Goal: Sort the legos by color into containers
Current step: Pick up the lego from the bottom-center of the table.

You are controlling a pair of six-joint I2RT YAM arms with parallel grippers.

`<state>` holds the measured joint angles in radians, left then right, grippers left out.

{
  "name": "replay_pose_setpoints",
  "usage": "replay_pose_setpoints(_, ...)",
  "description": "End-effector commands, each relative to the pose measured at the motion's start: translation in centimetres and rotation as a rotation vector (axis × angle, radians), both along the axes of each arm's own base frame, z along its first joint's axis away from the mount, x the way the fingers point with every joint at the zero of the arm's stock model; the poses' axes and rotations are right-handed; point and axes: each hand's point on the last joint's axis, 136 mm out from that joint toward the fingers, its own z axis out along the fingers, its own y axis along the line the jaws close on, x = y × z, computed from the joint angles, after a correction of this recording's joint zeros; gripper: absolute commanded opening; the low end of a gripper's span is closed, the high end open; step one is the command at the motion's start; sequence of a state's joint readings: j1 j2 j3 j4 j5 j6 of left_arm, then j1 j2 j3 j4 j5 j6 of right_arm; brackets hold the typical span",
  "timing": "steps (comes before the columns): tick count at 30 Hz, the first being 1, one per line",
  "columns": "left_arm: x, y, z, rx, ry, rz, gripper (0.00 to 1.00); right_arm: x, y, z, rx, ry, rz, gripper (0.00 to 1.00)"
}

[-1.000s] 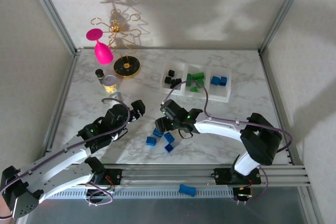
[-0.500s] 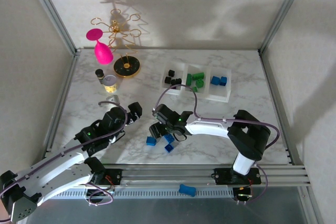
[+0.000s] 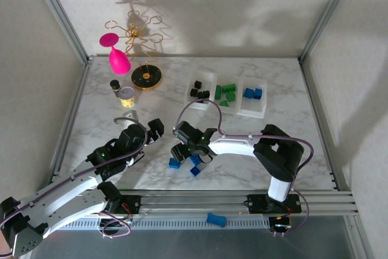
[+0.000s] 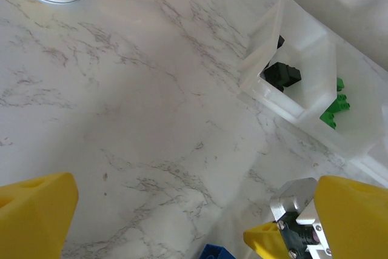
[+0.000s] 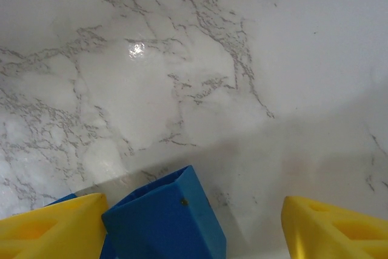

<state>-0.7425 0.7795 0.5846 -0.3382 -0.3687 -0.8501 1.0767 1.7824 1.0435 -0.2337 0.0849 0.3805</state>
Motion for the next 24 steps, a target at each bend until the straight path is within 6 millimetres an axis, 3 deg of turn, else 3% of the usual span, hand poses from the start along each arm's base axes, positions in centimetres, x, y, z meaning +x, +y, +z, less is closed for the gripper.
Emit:
replay_pose_setpoints(1,0.1,0.8,-0.6,0.017,0.008,0.037,1.0,0.3,-0.7,-0.3,-0.031,-0.007,-0.017,0.72)
replay_pose_setpoints(7,0.2,0.5,-0.7,0.014,0.011,0.029,1.0,1.1,-1.8,-0.4,-0.04,0.001,-0.047,0.6)
replay_pose_setpoints(20,0.3,0.5,-0.9,0.014,0.017,0.027,1.0,1.5,-1.1,-0.9,-0.047,0.01,-0.04,0.41)
replay_pose_setpoints(24,0.4,0.4,-0.7,0.01,0.013,0.027,1.0,1.6,-1.0,-0.2,-0.034,0.005,-0.046,0.38)
